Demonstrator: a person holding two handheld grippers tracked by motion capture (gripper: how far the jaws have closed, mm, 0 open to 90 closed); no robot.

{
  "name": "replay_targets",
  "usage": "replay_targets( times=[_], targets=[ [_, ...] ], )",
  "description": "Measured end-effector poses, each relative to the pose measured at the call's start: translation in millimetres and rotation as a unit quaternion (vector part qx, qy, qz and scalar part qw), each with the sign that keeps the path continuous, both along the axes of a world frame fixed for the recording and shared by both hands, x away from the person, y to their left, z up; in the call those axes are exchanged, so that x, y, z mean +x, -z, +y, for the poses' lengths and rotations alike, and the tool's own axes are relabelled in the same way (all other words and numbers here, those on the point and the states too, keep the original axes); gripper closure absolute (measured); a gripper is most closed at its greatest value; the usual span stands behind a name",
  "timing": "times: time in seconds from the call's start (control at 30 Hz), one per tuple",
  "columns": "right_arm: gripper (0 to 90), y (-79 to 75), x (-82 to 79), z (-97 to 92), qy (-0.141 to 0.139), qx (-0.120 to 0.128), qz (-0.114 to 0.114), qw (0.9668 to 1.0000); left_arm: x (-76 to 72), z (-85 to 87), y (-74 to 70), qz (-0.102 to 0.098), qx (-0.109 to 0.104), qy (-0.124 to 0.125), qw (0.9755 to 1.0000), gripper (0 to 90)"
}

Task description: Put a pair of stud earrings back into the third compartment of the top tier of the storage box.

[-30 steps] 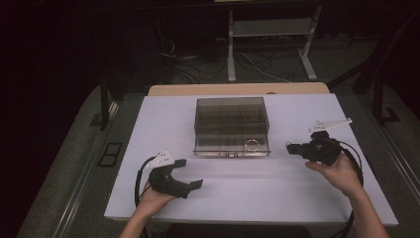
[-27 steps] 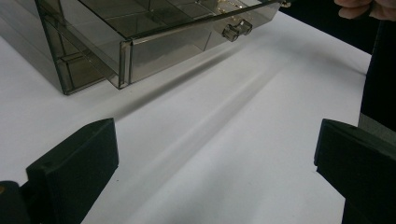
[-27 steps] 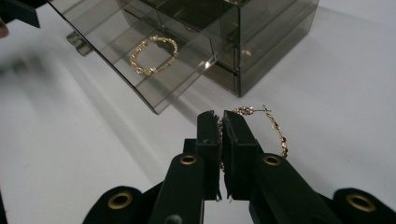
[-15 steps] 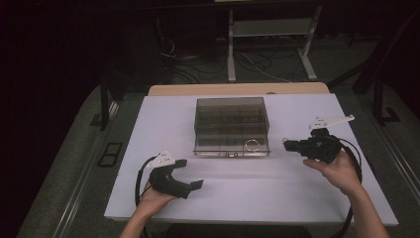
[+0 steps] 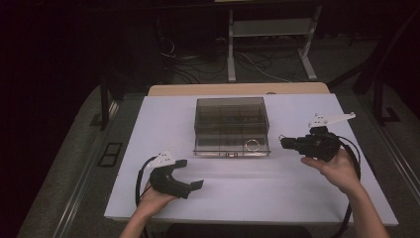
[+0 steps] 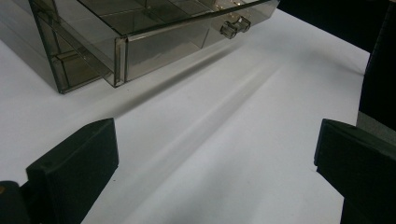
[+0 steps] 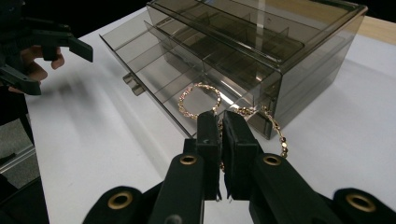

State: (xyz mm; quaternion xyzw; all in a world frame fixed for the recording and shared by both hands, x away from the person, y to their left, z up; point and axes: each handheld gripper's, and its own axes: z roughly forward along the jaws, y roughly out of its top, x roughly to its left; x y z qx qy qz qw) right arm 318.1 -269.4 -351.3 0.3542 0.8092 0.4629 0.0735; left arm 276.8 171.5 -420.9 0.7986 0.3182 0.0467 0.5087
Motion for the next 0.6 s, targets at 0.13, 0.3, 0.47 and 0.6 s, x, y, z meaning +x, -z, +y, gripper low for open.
replay_targets(
  times=[0.13, 0.3, 0.47, 0.6],
  targets=[
    [84.6, -3.4, -0.2, 3.1, -0.006, 0.0, -0.009, 0.9999, 0.0, 0.1, 0.0, 0.0, 0.0, 0.0, 1.0, 0.0],
    [84.6, -9.2, -0.8, 7.8, -0.013, 0.002, -0.013, 0.9998, -0.3, 0.6, -0.1, -0.001, -0.001, -0.003, 1.0, 0.0],
    [84.6, -16.6, -0.2, 14.4, -0.024, -0.002, -0.02, 0.9995, -0.2, 1.4, -0.4, -0.003, 0.001, -0.005, 1.0, 0.0],
    [84.6, -21.9, 0.7, 19.8, -0.031, -0.002, -0.026, 0.9992, 0.1, 1.5, 0.0, -0.001, -0.001, -0.008, 1.0, 0.0]
  ],
)
